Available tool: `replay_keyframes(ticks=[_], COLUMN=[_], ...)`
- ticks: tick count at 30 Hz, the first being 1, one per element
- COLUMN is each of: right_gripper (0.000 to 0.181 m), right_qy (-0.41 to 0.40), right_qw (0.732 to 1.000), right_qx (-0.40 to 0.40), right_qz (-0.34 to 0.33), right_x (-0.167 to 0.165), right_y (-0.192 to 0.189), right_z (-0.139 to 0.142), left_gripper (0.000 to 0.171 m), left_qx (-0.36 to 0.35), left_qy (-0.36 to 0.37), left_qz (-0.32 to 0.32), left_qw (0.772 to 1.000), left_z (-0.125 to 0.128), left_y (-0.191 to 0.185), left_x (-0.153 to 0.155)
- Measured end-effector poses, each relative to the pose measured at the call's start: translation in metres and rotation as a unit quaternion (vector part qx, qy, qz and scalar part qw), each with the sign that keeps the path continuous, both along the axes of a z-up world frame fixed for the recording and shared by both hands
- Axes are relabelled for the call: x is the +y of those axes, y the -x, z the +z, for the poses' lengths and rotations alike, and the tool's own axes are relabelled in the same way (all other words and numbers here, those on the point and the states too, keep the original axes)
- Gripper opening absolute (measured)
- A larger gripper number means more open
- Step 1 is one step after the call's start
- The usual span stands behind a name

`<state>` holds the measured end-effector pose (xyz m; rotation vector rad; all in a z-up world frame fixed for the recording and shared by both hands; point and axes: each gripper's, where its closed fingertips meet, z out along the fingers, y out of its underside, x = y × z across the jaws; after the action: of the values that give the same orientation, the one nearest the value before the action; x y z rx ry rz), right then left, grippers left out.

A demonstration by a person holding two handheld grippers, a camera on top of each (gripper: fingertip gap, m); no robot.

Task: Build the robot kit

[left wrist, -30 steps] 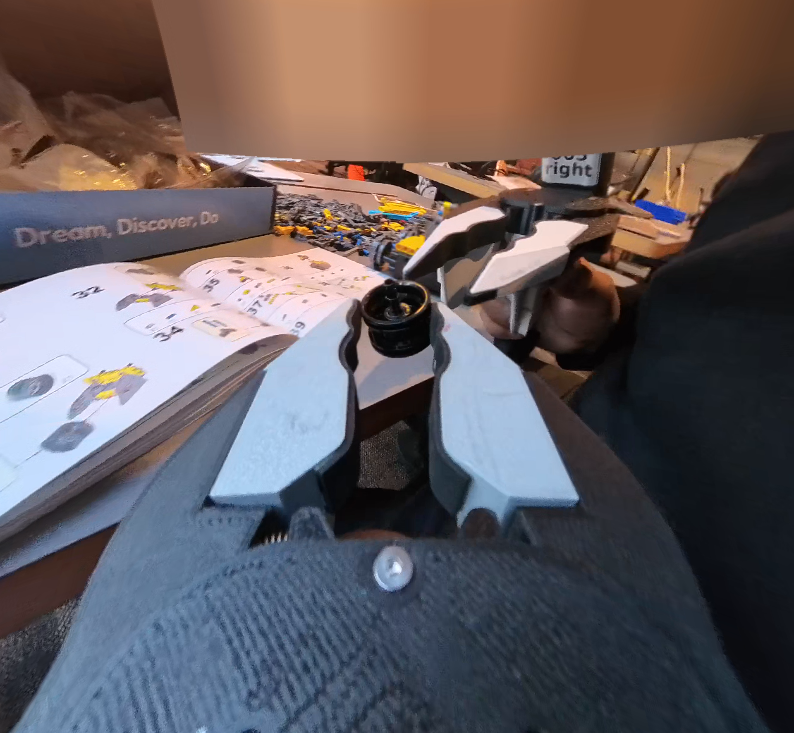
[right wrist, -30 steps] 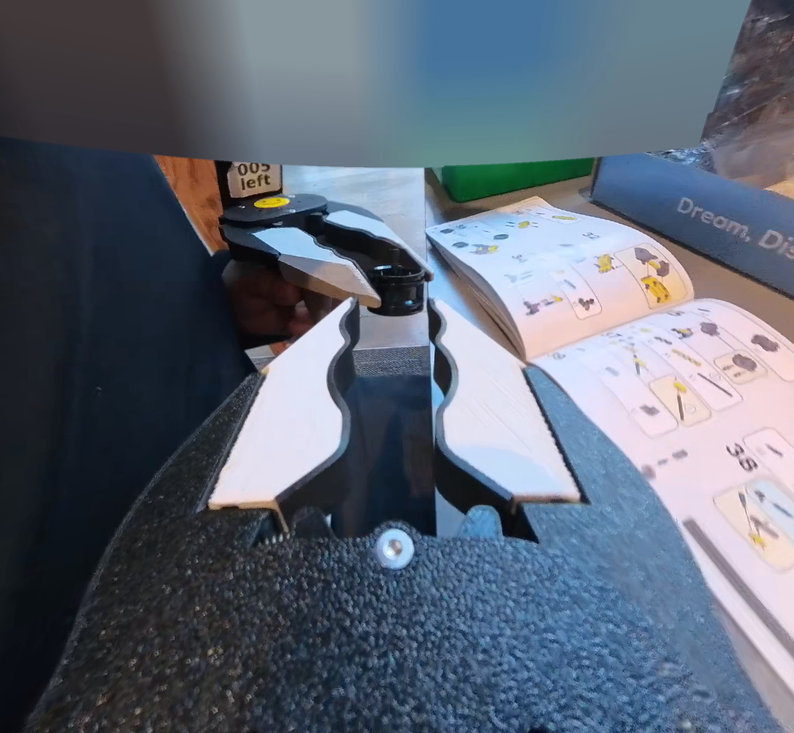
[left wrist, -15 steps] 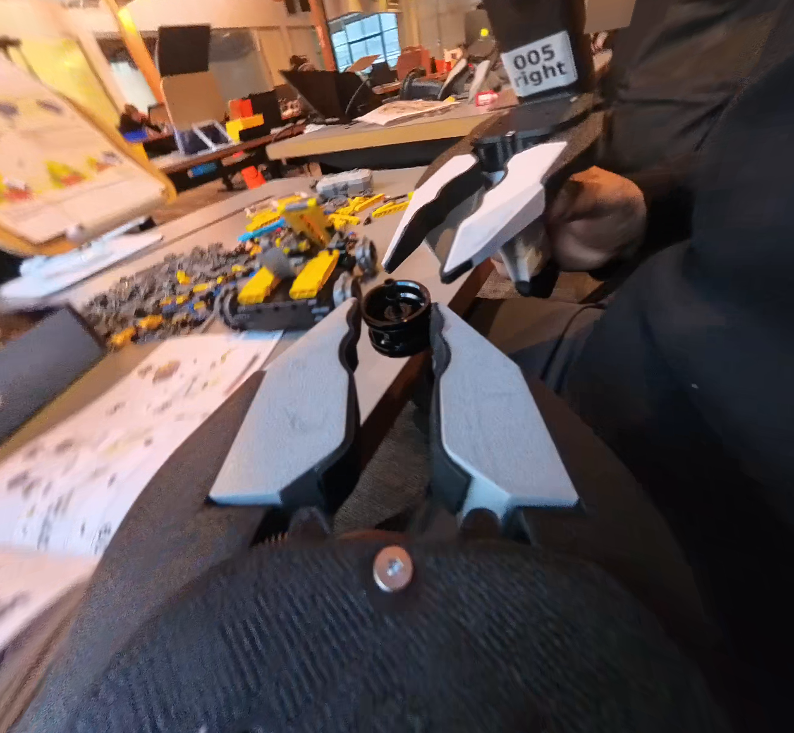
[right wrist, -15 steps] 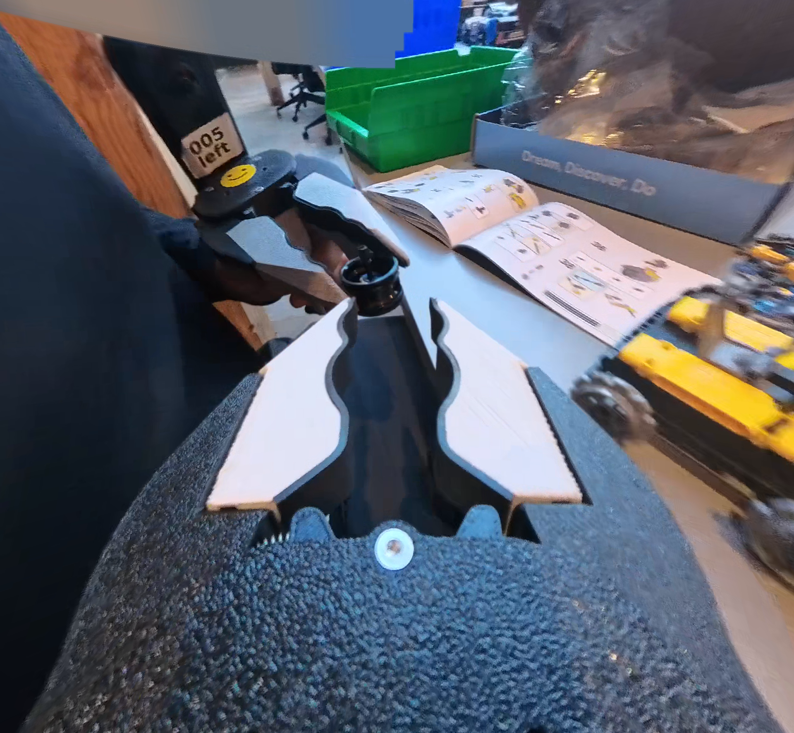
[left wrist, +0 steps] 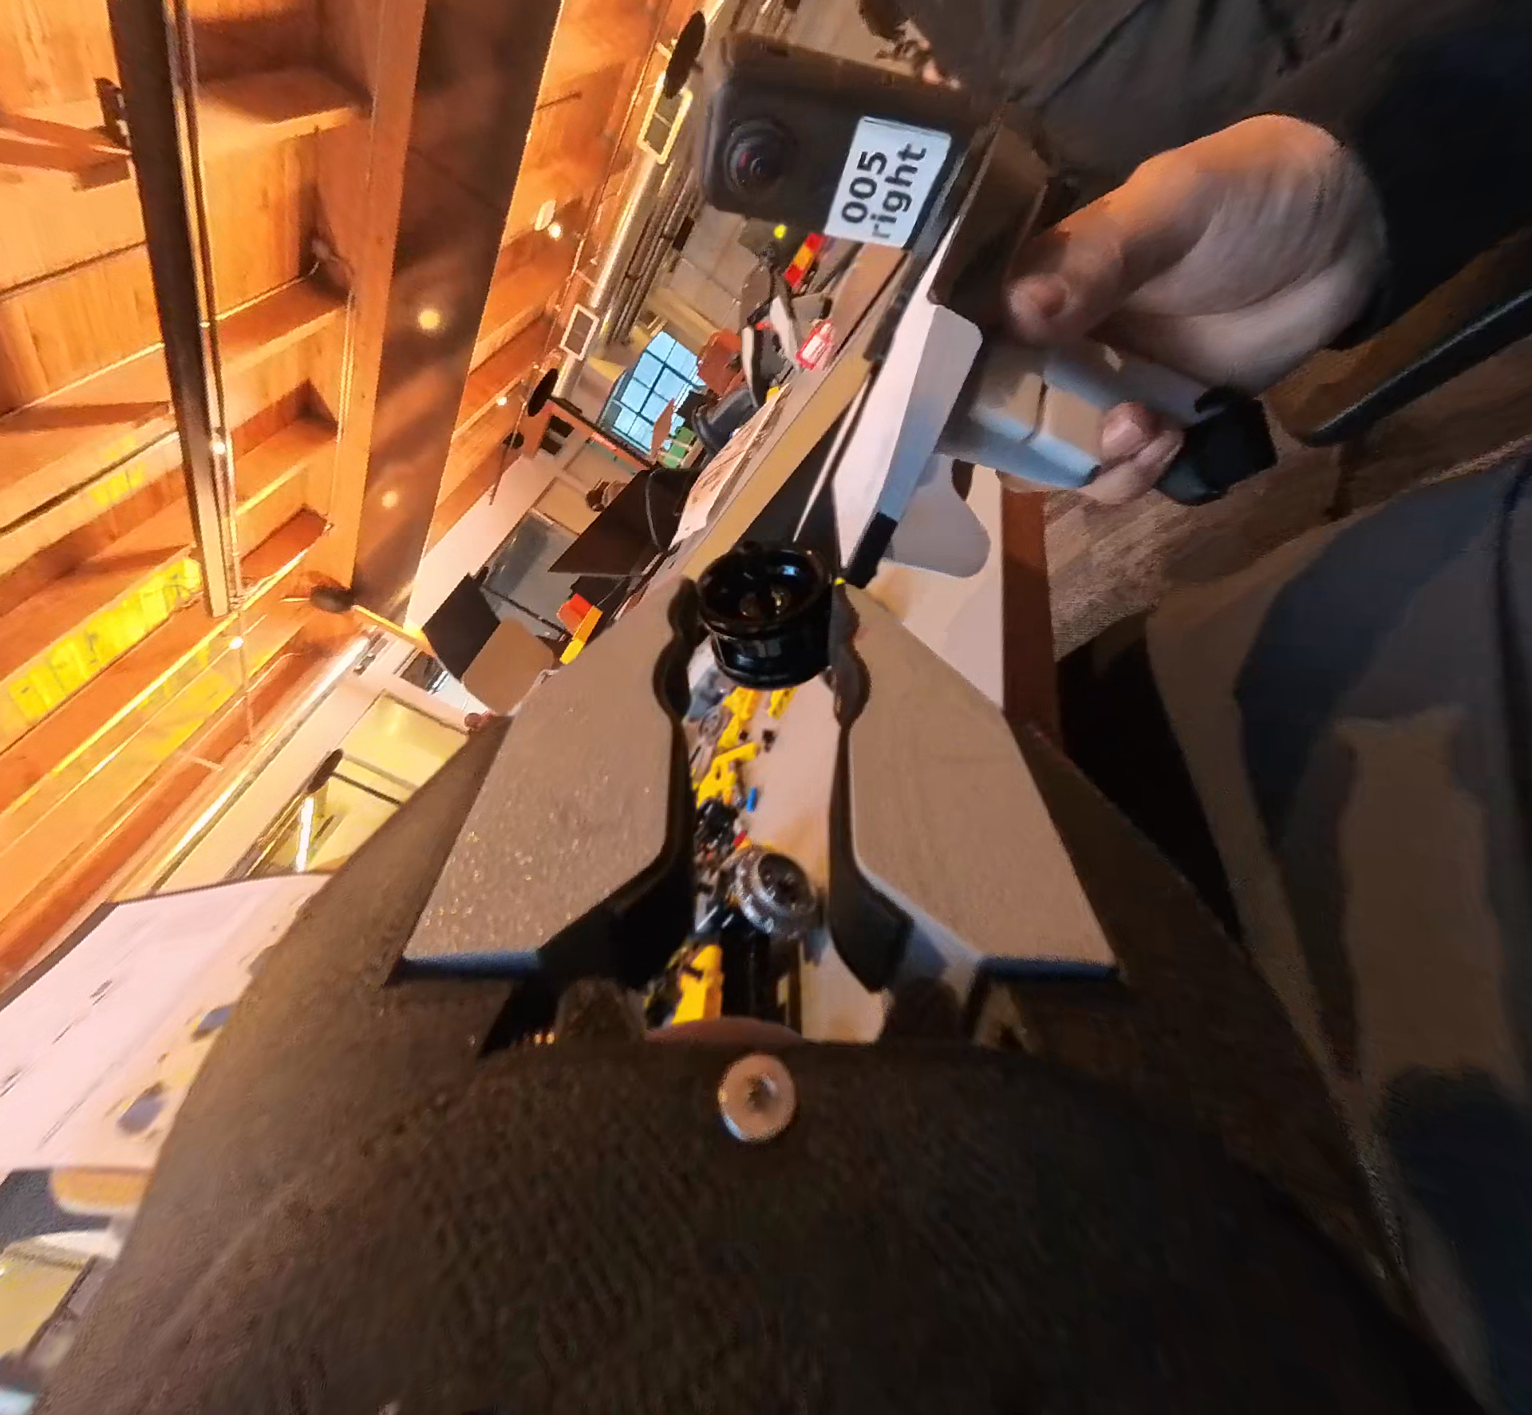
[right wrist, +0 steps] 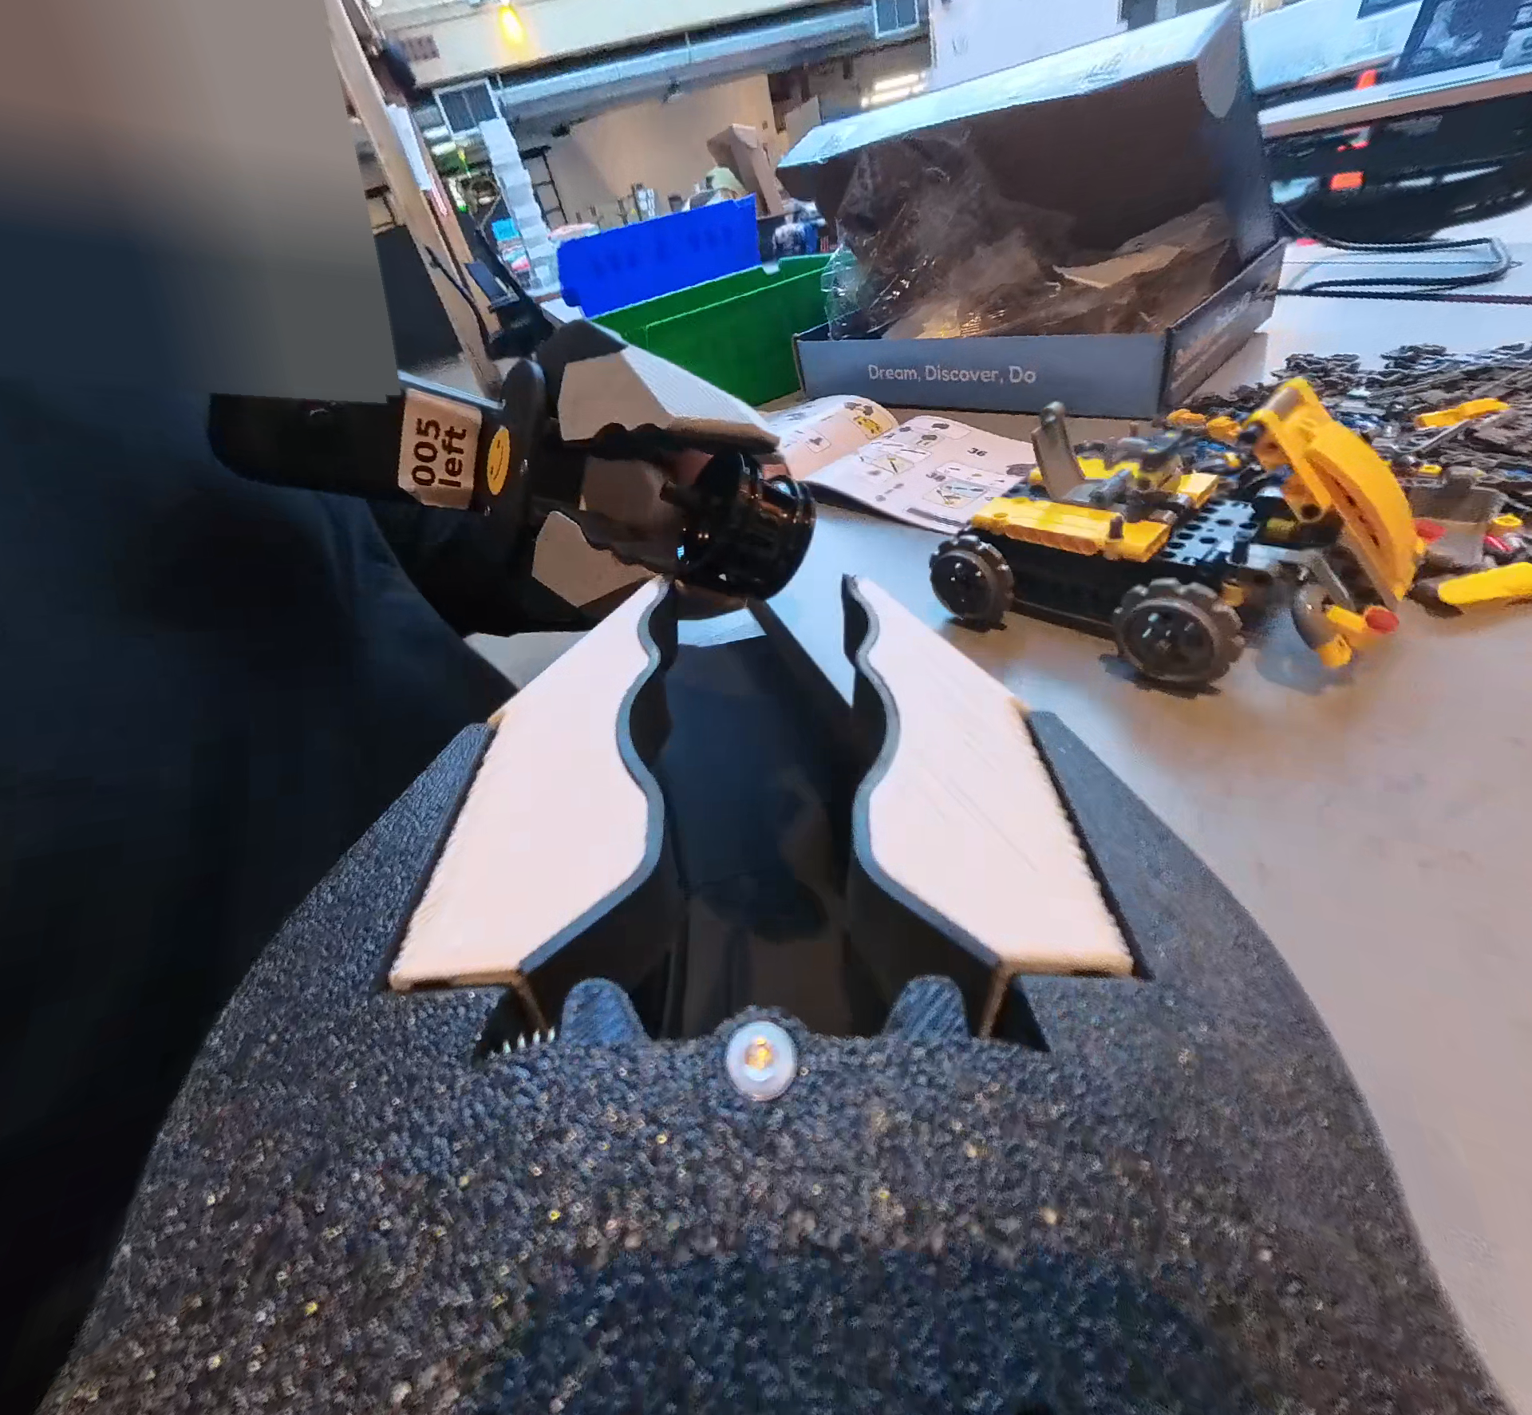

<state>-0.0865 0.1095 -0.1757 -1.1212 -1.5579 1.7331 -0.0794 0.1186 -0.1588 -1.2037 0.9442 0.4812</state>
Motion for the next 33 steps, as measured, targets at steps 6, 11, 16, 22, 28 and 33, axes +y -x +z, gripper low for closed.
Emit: replay_keyframes(ticks=[6, 11, 16, 22, 28, 33], right_gripper=[0.035, 0.029, 0.032, 0.031, 0.045, 0.036], right_qy=[0.044, 0.052, 0.035, 0.048, 0.073, 0.110], right_qw=[0.999, 0.998, 0.997, 0.989, 0.972, 0.962], right_qx=[-0.007, -0.025, -0.047, -0.063, -0.121, -0.160], right_qz=[0.024, 0.032, 0.057, 0.122, 0.187, 0.192], right_x=[0.002, -0.005, -0.026, -0.058, -0.083, -0.086], right_y=[-0.011, -0.002, 0.025, 0.071, 0.095, 0.108], right_z=[-0.006, -0.012, -0.019, 0.000, 0.004, -0.001], left_gripper=[0.030, 0.031, 0.030, 0.030, 0.030, 0.030], left_qx=[0.015, -0.006, -0.119, -0.158, -0.172, -0.143], left_qy=[0.012, 0.019, 0.056, 0.019, 0.003, 0.009], left_qz=[-0.007, 0.019, 0.049, 0.057, 0.088, 0.118], left_qw=[1.000, 1.000, 0.990, 0.986, 0.981, 0.983], left_z=[-0.011, -0.019, -0.027, -0.011, -0.005, -0.009], left_y=[-0.013, -0.005, 0.030, 0.070, 0.096, 0.104], left_x=[0.013, 0.004, -0.022, -0.044, -0.059, -0.060])
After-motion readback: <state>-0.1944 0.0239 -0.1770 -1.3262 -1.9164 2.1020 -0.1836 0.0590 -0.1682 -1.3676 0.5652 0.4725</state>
